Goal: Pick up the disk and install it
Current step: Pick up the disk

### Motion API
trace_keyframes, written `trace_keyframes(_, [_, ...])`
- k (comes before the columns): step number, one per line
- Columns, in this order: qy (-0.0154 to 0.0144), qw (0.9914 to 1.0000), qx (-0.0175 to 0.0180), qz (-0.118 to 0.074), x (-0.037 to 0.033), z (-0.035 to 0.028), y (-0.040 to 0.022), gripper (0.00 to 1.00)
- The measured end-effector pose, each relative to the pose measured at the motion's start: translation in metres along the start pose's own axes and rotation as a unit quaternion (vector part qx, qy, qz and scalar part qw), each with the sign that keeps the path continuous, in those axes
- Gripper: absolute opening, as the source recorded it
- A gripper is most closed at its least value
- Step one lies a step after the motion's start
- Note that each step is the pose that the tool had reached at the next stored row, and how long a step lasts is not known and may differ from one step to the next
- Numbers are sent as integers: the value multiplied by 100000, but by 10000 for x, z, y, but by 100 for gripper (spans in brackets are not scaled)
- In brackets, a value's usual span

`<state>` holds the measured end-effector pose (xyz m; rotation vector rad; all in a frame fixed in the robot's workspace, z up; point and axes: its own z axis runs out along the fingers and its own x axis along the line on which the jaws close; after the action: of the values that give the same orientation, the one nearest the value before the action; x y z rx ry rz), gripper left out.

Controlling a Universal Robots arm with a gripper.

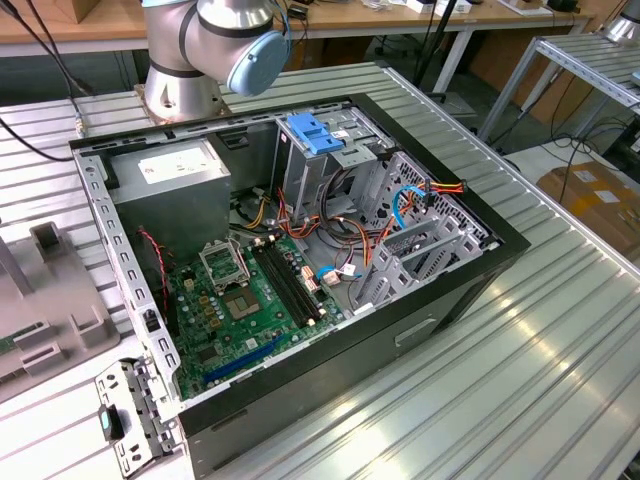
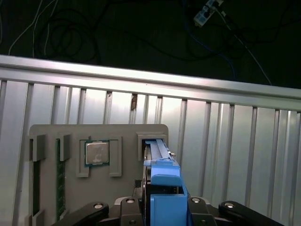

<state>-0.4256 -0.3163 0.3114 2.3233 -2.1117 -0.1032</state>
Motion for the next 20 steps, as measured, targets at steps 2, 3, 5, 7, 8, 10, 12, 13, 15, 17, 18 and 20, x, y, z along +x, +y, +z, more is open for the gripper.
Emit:
trace_keyframes(2, [-1,100000,0,4,-1,-18,1,37])
trace_keyframes(3, [-2,100000,0,1,-1,-25,1,37])
trace_keyframes(5, [0,100000,-3,2,-2,-40,2,37])
trace_keyframes(7, [0,100000,-1,4,-3,-53,2,37])
trace_keyframes(8, [-3,100000,2,2,-3,-64,3,37])
trace_keyframes(10, [-10,100000,1,0,-4,-79,4,37])
trace_keyframes(12, [-54,100000,19,-6,-5,-89,4,37])
trace_keyframes(13, [-109,100000,10,-5,-5,-94,4,37])
trace_keyframes(15, [-147,100000,11,-6,-6,-109,5,37])
trace_keyframes(17, [-162,100000,13,-6,-7,-140,6,37])
trace_keyframes(18, [-171,100000,15,-8,-8,-149,7,37])
trace_keyframes(20, [-185,100000,17,-7,-9,-176,8,37])
